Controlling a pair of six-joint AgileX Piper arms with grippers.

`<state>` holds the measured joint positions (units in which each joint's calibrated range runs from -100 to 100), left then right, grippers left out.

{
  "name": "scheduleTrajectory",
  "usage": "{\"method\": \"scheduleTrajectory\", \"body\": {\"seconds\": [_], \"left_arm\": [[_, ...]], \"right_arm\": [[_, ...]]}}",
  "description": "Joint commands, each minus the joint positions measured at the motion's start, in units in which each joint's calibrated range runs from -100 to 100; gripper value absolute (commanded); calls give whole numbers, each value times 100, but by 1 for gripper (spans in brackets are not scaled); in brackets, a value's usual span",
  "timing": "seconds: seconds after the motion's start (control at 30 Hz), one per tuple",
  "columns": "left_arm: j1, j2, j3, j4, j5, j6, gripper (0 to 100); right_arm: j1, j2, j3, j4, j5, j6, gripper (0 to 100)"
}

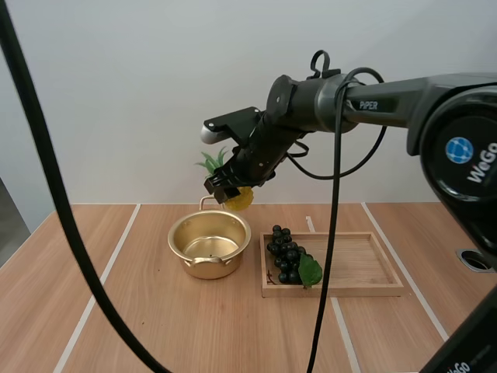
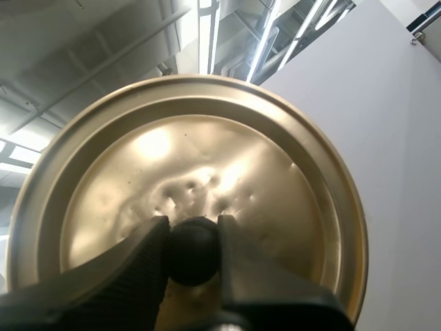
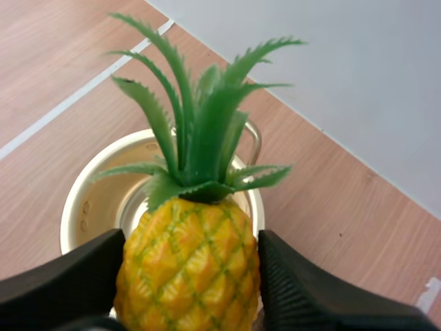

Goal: Open the pot, put the pineapple inside, and close it

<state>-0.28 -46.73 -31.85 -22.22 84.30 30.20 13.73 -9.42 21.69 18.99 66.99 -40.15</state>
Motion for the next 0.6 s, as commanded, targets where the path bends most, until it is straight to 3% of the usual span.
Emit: {"method": "scheduleTrajectory", "body": {"seconds": [0.0,0.27,0.57], "left_arm": [[2,-34,-27,161,7,-58,0],[2,-21,-27,622,782,-58,0],[2,6,-27,658,906,-293,0]], "right_arm": [[21,207,-44,153,-31,-49,0],[29,738,-1,318,20,-49,0],[29,1088,-1,729,-6,-361,0]]}}
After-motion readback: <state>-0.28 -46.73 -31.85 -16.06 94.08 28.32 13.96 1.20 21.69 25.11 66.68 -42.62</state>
